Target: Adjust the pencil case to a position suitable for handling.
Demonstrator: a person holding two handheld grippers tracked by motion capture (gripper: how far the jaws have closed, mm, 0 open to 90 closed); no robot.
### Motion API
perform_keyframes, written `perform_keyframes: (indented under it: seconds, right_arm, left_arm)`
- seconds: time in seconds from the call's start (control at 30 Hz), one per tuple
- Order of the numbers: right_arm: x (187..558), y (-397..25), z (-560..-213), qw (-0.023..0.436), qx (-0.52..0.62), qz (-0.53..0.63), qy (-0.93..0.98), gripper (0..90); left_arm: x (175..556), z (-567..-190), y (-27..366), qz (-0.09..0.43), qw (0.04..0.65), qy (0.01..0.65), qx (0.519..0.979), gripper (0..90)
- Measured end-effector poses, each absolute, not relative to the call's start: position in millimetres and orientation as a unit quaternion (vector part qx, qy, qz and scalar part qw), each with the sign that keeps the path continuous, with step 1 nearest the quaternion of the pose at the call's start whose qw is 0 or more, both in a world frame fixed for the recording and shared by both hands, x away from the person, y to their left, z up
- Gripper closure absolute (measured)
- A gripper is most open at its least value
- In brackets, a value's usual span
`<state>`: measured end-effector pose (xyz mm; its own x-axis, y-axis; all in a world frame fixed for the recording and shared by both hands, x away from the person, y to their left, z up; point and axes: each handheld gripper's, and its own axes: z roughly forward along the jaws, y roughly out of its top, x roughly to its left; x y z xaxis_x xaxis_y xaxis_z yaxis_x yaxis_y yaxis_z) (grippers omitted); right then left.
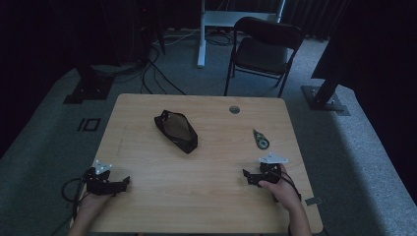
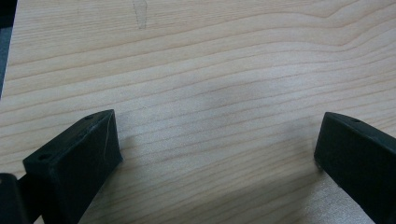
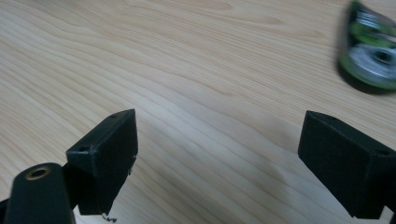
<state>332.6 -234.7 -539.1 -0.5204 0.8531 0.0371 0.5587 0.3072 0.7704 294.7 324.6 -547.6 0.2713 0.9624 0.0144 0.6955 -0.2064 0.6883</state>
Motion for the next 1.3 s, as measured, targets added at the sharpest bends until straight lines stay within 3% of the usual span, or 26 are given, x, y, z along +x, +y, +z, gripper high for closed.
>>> perform_keyframes:
  seconds: [1.3]
  right_arm:
    - [368.3, -136.3, -525.5, 0.166, 0.365, 0.418, 0.815, 13.5]
  left_arm:
    - [294.8, -547.6, 324.7, 0.228, 0.292, 0.558, 0.743, 0.4]
